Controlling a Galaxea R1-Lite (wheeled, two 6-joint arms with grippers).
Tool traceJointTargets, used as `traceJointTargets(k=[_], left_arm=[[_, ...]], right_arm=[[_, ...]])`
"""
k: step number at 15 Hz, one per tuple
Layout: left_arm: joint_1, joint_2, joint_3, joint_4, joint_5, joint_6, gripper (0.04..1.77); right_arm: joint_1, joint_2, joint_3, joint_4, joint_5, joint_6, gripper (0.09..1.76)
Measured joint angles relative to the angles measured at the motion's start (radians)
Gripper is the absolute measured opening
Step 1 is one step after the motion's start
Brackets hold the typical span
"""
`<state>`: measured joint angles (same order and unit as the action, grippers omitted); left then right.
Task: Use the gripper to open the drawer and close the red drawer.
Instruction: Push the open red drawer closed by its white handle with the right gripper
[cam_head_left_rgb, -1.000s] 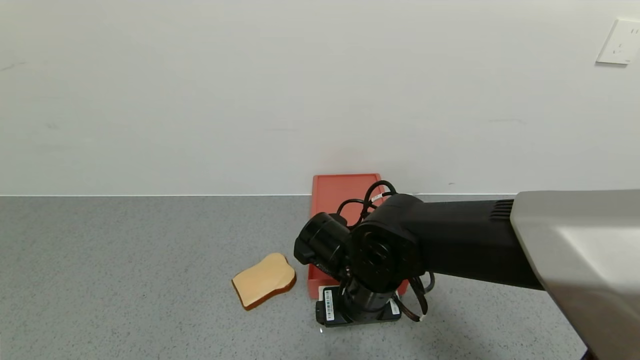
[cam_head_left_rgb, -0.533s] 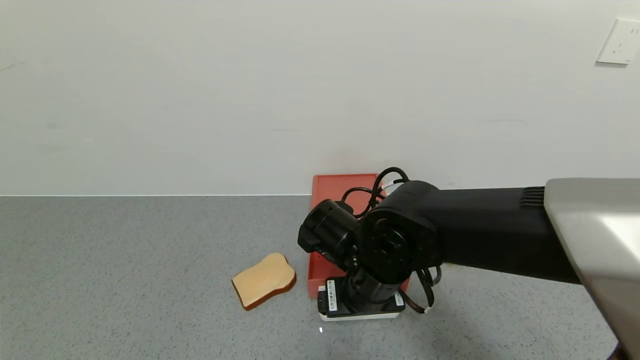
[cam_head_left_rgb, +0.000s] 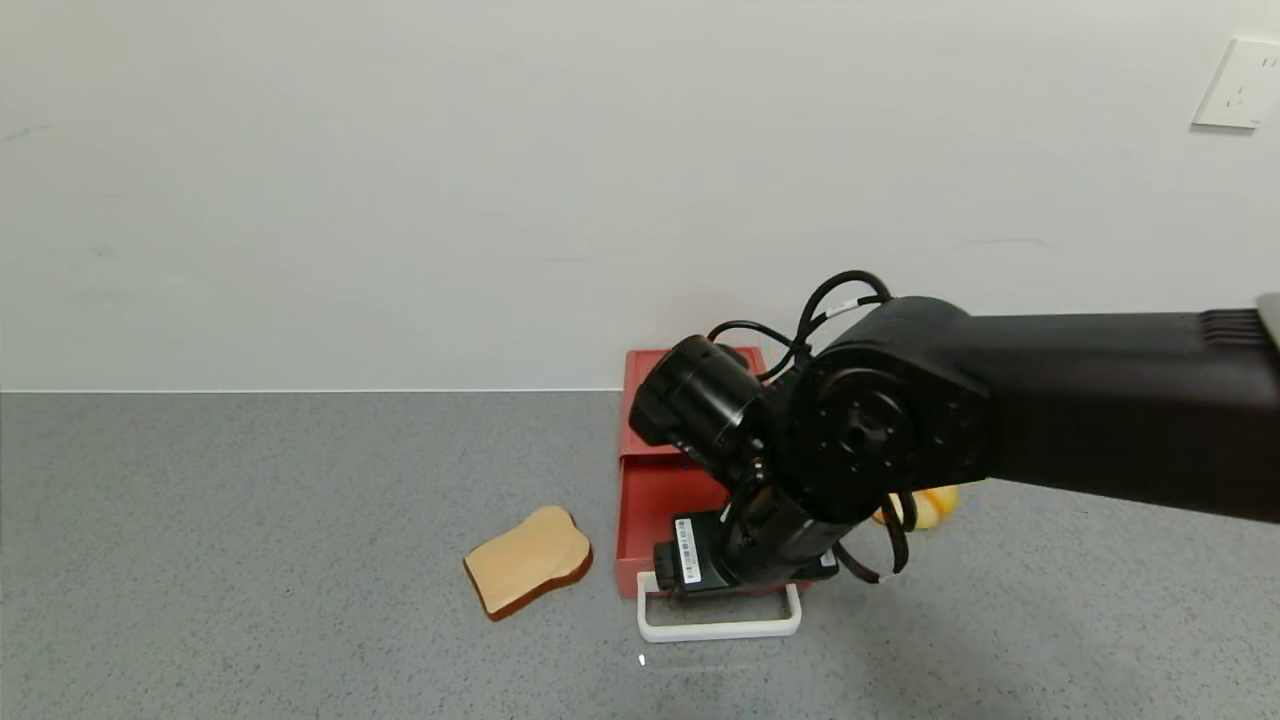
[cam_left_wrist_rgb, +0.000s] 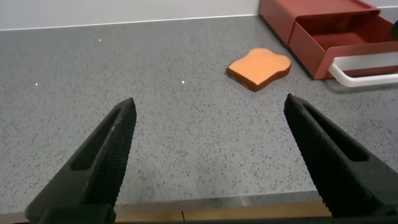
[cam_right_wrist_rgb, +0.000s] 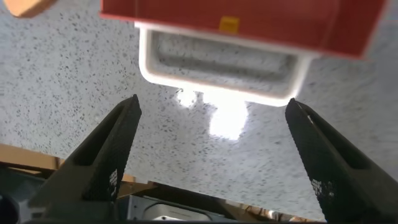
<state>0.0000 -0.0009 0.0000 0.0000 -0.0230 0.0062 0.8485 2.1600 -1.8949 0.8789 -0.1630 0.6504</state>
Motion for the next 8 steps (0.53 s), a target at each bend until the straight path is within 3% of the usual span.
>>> traceJointTargets(k=[4,8], left_arm=[[0.000,0.000,0.000,0.000,-0.001,0.003,1.72],[0.000,0.000,0.000,0.000,-0.002,0.003,1.72]], right_arm=[[-0.093,-0.137,0.050,-0.066,0.111,-0.171,1.71],[-0.235,-0.304,0.220,-0.233,0.251,-0.360,1.71]])
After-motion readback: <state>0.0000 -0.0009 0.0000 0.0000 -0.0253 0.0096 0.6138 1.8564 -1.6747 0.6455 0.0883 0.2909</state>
